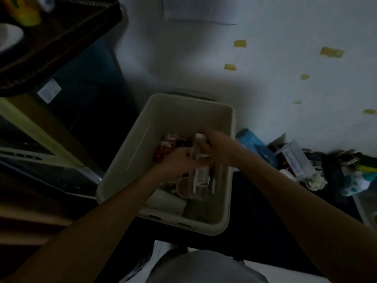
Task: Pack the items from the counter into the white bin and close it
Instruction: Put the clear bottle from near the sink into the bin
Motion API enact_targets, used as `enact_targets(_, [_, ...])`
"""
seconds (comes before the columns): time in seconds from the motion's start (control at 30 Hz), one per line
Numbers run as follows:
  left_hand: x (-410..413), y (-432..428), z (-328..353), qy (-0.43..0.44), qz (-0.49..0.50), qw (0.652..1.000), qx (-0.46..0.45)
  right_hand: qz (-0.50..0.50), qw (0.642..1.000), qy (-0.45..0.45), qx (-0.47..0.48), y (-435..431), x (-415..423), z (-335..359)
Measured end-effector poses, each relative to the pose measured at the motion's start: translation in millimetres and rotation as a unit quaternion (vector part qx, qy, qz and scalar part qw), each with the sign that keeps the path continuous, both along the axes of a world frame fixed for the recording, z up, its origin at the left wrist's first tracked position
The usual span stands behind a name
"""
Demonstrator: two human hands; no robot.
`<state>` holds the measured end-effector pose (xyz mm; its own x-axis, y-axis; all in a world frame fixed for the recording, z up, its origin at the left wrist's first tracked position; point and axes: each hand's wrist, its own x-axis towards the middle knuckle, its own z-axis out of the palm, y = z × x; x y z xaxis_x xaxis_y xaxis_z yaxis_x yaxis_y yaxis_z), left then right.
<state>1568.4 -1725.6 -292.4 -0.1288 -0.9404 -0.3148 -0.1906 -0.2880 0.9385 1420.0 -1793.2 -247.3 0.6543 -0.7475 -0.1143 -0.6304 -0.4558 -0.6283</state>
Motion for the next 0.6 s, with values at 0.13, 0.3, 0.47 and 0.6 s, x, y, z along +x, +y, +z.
enact_targets(0.13, [10,0,-16,-0.018,-0.076,0.996,0.033,0.004,0.997,0.073,-0.009,11,9,-21])
enact_targets(0.3, [10,-2,-35,-0.092,-0.133,0.984,0.08,-0.008,0.979,0.203,0.019,20,22,-46])
enact_targets(0.47, [9,-8,-56,-0.178,-0.23,0.953,0.086,0.019,0.954,0.299,0.033,24,34,-67])
enact_targets(0.6, [9,-7,-67,-0.229,-0.307,0.922,0.058,0.024,0.935,0.354,0.006,30,40,-91])
